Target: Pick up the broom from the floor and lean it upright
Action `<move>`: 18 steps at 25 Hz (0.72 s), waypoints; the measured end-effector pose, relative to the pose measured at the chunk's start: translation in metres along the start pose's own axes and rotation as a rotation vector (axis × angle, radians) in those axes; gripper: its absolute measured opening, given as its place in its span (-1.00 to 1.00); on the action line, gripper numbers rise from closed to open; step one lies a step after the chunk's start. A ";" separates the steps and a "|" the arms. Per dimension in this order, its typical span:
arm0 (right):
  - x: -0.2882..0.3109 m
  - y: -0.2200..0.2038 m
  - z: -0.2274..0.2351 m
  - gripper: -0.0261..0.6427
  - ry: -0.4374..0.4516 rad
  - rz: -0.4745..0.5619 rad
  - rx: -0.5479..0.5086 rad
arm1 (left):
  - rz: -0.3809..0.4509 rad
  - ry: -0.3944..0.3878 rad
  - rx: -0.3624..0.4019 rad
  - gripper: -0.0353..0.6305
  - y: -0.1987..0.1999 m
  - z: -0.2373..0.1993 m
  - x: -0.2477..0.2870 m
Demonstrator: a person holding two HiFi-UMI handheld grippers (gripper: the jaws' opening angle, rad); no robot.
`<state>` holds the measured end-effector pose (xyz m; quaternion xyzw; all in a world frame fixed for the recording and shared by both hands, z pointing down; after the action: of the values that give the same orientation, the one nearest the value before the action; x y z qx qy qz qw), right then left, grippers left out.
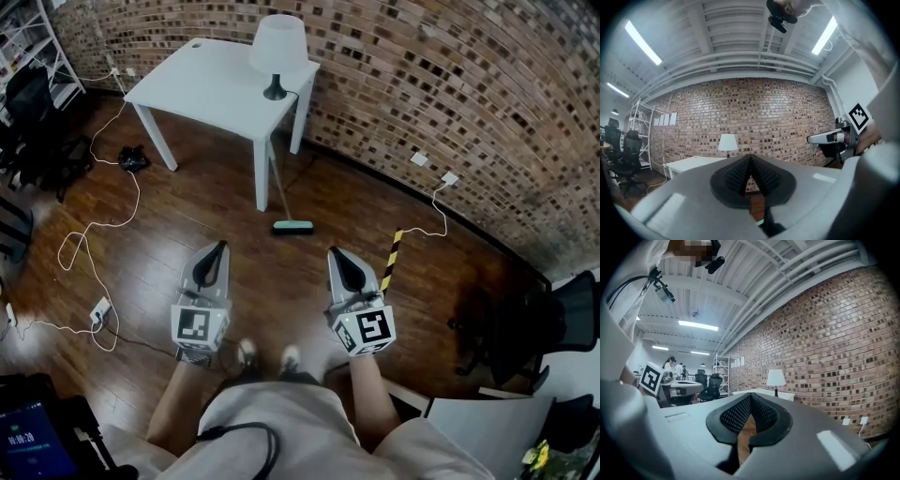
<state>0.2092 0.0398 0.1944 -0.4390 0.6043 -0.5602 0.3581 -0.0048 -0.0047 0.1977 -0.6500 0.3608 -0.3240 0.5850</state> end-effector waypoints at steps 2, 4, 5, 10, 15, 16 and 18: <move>0.002 0.001 -0.003 -0.89 -0.002 -0.002 -0.001 | 0.005 -0.006 0.009 -0.89 -0.001 -0.002 0.000; 0.004 0.001 -0.005 -0.89 -0.005 -0.004 -0.001 | 0.009 -0.010 0.013 -0.89 -0.001 -0.004 0.001; 0.005 0.002 -0.005 -0.89 -0.006 -0.004 -0.002 | 0.011 -0.011 0.012 -0.89 0.000 -0.005 0.001; 0.010 0.004 -0.004 -0.89 -0.010 -0.006 -0.009 | 0.010 -0.007 0.012 -0.89 -0.001 -0.010 0.003; 0.009 0.002 -0.002 -0.89 -0.009 -0.018 -0.011 | 0.007 -0.005 0.010 -0.89 -0.003 -0.010 0.004; 0.009 0.002 -0.002 -0.89 -0.010 -0.020 -0.010 | 0.006 -0.005 0.008 -0.89 -0.003 -0.009 0.004; 0.009 0.001 -0.002 -0.89 -0.010 -0.024 -0.013 | 0.004 -0.006 0.005 -0.89 -0.004 -0.008 0.004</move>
<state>0.2039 0.0326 0.1939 -0.4515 0.6009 -0.5583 0.3513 -0.0089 -0.0123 0.2025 -0.6490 0.3596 -0.3217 0.5883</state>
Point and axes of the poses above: the fingertips, and each gripper's own axes: x forward along the fingers, z to its right, y out of its top, the point moved 2 cm from there along -x, backward along the fingers, and after that the axes turned 9 degrees about -x, right-handed, at the moved point
